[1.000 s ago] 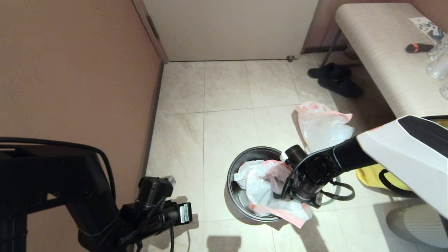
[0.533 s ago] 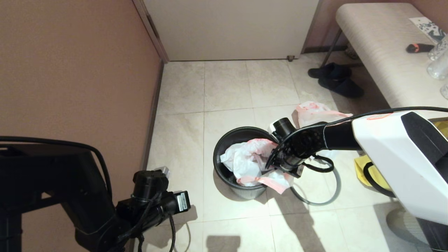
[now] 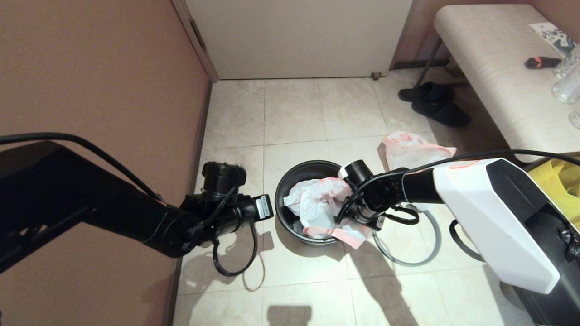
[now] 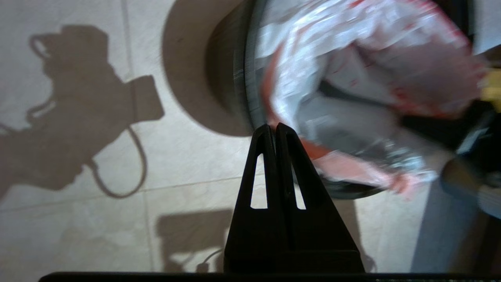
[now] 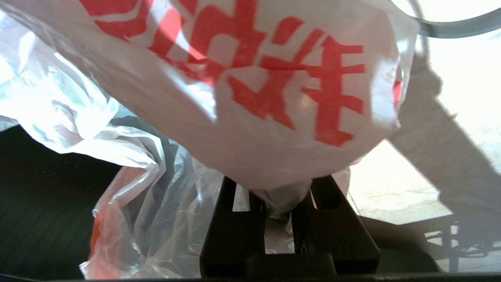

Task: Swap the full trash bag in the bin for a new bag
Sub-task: Put the new garbage bag on the trash can

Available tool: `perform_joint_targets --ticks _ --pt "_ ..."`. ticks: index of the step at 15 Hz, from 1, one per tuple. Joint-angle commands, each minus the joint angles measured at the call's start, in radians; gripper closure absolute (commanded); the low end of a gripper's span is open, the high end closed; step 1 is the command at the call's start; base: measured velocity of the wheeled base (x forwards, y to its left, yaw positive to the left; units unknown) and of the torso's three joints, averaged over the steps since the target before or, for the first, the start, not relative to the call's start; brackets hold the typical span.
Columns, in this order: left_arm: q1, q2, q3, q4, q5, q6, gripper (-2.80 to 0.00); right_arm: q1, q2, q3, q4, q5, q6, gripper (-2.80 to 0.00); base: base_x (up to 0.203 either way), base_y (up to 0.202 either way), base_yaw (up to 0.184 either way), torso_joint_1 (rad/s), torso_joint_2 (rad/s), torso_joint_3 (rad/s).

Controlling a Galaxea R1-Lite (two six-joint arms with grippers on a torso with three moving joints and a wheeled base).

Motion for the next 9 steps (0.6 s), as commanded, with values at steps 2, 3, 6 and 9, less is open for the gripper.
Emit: perform_joint_targets --ticks 2,3,6,9 --pt "-0.058 0.044 -0.253 0.218 0.001 -0.015 0.00 0.019 0.019 0.004 0.003 0.001 0.005 0.00 0.000 0.000 0.000 0.000 0.00 0.000" --pt "-0.081 0.067 -0.337 0.295 0.001 -0.025 0.00 0.028 0.018 0.004 0.001 0.001 0.006 0.00 0.000 0.000 0.000 0.000 0.00 0.000" --pt "-0.136 0.128 -0.556 0.555 0.001 -0.116 0.00 0.044 0.016 0.004 -0.001 -0.006 0.014 0.00 0.000 0.000 0.000 0.000 0.00 0.000" --pt "-0.181 0.221 -0.756 0.870 0.003 -0.197 0.00 0.052 0.013 0.006 -0.009 -0.042 0.057 0.00 0.000 0.000 0.000 0.000 0.00 0.000"
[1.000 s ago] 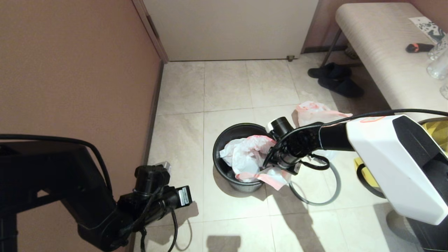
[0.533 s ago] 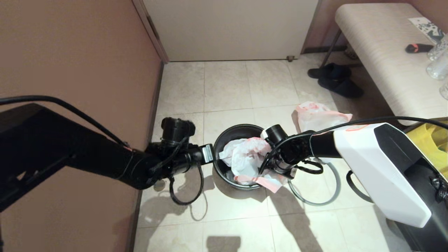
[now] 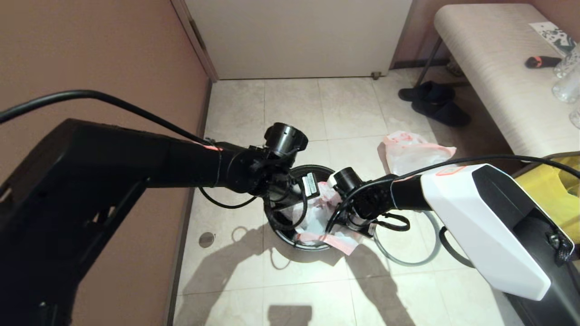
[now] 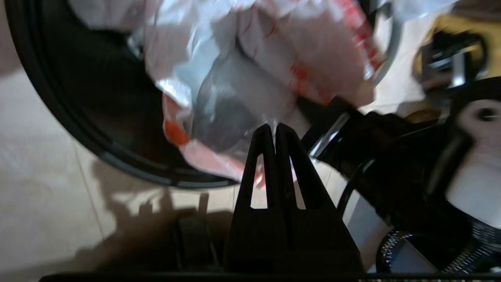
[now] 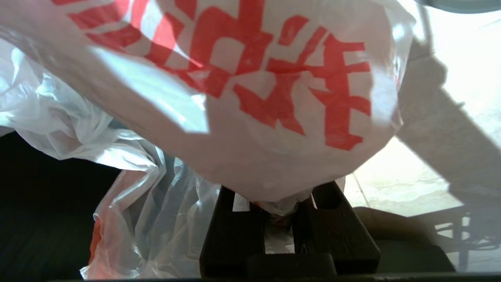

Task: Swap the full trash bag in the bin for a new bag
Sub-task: Put the new garbage bag on the trash can

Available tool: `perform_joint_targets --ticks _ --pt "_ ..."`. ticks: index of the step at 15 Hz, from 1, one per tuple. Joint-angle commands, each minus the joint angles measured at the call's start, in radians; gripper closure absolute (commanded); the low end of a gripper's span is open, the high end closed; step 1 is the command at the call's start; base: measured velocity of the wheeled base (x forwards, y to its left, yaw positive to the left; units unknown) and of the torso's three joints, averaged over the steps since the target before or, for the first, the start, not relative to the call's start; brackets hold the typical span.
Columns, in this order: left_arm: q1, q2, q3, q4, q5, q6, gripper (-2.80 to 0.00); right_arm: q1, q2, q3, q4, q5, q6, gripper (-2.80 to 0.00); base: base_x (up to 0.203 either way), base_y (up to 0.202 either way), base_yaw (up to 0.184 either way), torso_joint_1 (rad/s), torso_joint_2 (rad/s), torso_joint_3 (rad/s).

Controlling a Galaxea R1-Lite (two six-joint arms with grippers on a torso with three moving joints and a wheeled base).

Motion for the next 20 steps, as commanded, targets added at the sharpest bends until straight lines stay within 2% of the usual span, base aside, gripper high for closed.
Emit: perform_joint_targets --ticks 1,3,4,6,8,10,12,13,14,15,17,20 --pt "-0.015 0.087 -0.102 0.154 0.004 -0.021 0.00 0.002 0.002 0.000 -0.006 -0.009 0.007 0.00 0.000 0.000 0.000 0.000 0.00 0.000" --pt "0.000 0.153 -0.167 0.226 0.026 -0.028 0.00 -0.005 0.004 0.000 -0.005 -0.013 0.008 0.00 0.000 0.000 0.000 0.000 0.00 0.000" --pt "0.010 0.173 -0.176 0.228 0.035 -0.017 -2.80 -0.009 0.005 0.000 -0.005 -0.015 0.008 0.00 0.000 0.000 0.000 0.000 0.00 0.000" --pt "0.035 0.179 -0.170 0.231 0.044 0.021 -2.80 -0.016 0.010 0.000 -0.005 -0.011 0.007 0.00 0.000 0.000 0.000 0.000 0.00 0.000" --pt "0.075 0.177 -0.141 0.209 0.006 0.074 -2.80 -0.016 0.019 0.000 -0.006 -0.007 0.006 0.00 0.000 0.000 0.000 0.000 0.00 0.000" --pt "0.139 0.195 -0.131 0.115 -0.105 0.188 -2.80 -0.019 0.021 0.000 -0.006 0.011 0.004 0.00 0.000 0.000 0.000 0.000 0.00 0.000" --pt "0.181 0.239 -0.155 0.022 -0.135 0.310 -2.80 -0.021 0.017 0.000 -0.005 0.036 0.004 0.00 0.000 0.000 0.000 0.000 0.00 0.000" --pt "0.193 0.265 -0.193 0.001 -0.144 0.350 -2.80 -0.020 0.015 0.000 -0.005 0.046 0.004 0.00 0.000 0.000 0.000 0.000 0.00 0.000" --pt "0.198 0.277 -0.230 -0.001 -0.158 0.364 -2.80 -0.019 0.015 0.000 -0.005 0.046 0.003 0.00 0.000 0.000 0.000 0.000 0.00 0.000" --pt "0.192 0.272 -0.248 0.031 -0.173 0.355 -2.80 -0.019 0.015 0.000 -0.005 0.046 0.003 0.00 0.000 0.000 0.000 0.000 0.00 0.000" --pt "0.142 0.235 -0.248 0.092 -0.186 0.269 -2.80 -0.022 0.018 0.000 -0.006 0.046 0.003 0.00 0.000 0.000 0.000 0.000 0.00 0.000" --pt "0.055 0.187 -0.249 0.136 -0.137 0.158 -2.80 -0.021 0.022 0.000 -0.006 0.043 0.004 0.00 0.000 0.000 0.000 0.000 0.00 0.000"
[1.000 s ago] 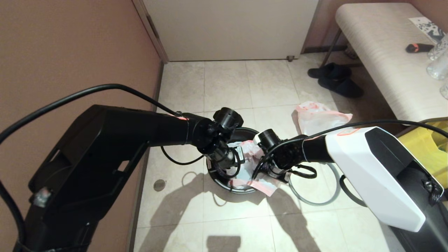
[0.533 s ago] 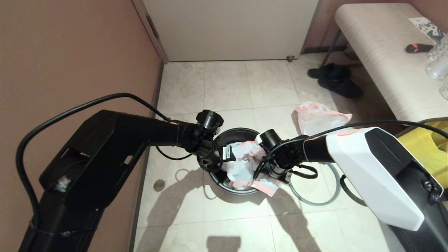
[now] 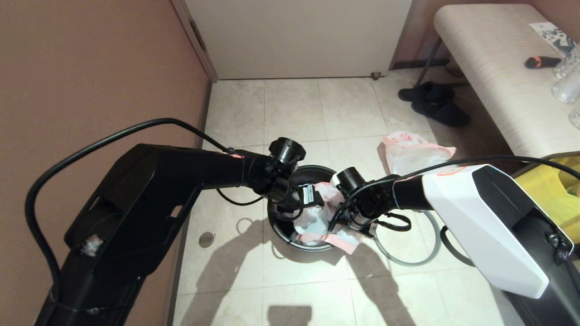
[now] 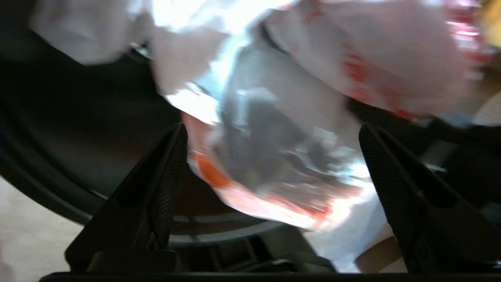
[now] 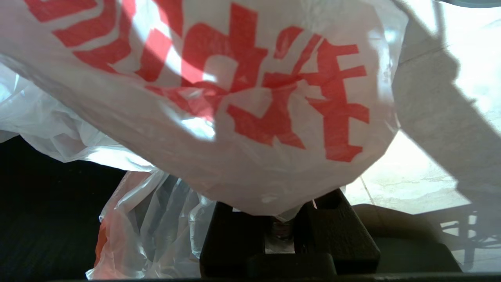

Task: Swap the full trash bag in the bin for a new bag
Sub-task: Put the new garbage bag on the trash can

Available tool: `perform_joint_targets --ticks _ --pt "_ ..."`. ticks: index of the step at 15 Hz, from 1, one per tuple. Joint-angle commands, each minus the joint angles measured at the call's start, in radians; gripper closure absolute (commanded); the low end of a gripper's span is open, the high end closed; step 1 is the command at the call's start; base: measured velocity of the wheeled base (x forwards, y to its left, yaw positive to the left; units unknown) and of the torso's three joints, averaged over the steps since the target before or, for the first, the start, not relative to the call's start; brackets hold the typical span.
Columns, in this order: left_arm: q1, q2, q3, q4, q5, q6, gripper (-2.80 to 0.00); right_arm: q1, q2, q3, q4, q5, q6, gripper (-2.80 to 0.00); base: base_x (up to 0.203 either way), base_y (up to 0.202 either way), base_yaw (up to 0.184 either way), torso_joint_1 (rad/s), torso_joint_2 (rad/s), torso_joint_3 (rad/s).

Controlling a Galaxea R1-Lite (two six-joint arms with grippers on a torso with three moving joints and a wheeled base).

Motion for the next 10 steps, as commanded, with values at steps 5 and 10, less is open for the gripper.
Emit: perform_joint_targets --ticks 5,10 --pt "-0.051 -0.018 -0.001 0.112 0.012 -0.068 -2.80 -0.006 0.024 0.000 -0.012 -0.004 0.006 0.00 0.000 0.000 0.000 0.000 0.00 0.000" --pt "-0.064 -0.020 -0.003 0.222 0.020 -0.205 -2.80 -0.006 0.021 0.000 -0.014 0.001 0.009 0.00 0.000 0.000 0.000 0.000 0.00 0.000"
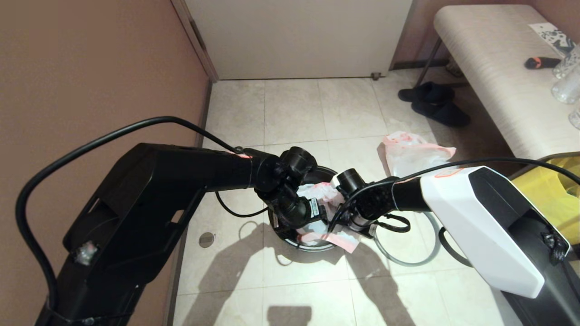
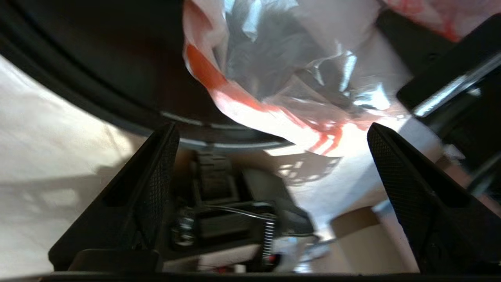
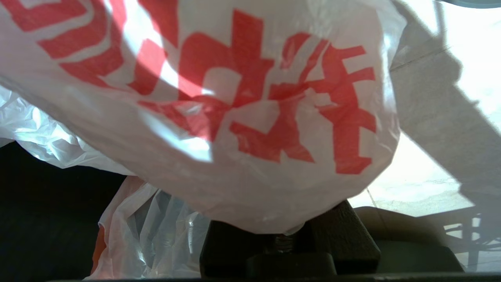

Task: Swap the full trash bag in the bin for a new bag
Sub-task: Put the new garbage bag on the trash can

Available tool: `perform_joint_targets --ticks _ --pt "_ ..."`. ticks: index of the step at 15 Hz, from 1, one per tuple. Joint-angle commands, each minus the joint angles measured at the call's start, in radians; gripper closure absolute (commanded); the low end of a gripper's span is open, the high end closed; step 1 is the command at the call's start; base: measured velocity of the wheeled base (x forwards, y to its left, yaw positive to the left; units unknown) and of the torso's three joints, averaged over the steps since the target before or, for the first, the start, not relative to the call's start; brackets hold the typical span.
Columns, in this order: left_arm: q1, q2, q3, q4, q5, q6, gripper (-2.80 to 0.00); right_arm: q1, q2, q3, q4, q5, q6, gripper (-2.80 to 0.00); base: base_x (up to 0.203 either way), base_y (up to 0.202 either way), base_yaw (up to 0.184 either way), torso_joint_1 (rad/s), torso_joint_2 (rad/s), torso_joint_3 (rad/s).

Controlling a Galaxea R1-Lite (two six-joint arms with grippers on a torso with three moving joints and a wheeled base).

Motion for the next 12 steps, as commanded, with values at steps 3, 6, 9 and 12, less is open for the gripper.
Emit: perform_joint_targets --ticks 3,6,9,12 --pt "-0.037 -0.009 -0.004 0.001 -0.010 -0.127 -2.80 0.005 0.007 0.000 -0.009 -0.001 0.005 0.00 0.000 0.000 0.000 0.000 0.00 0.000" --pt "-0.037 -0.010 -0.005 -0.020 -0.064 -0.174 -2.80 0.003 0.008 0.000 -0.009 0.000 0.005 0.00 0.000 0.000 0.000 0.000 0.00 0.000" --pt "-0.033 -0.005 -0.001 -0.024 -0.121 -0.271 0.00 0.002 0.014 0.000 -0.010 0.000 0.005 0.00 0.000 0.000 0.000 0.000 0.00 0.000" --pt "-0.005 0.000 0.003 -0.042 -0.216 -0.346 0.00 0.002 0.015 0.000 -0.010 0.000 0.005 0.00 0.000 0.000 0.000 0.000 0.00 0.000"
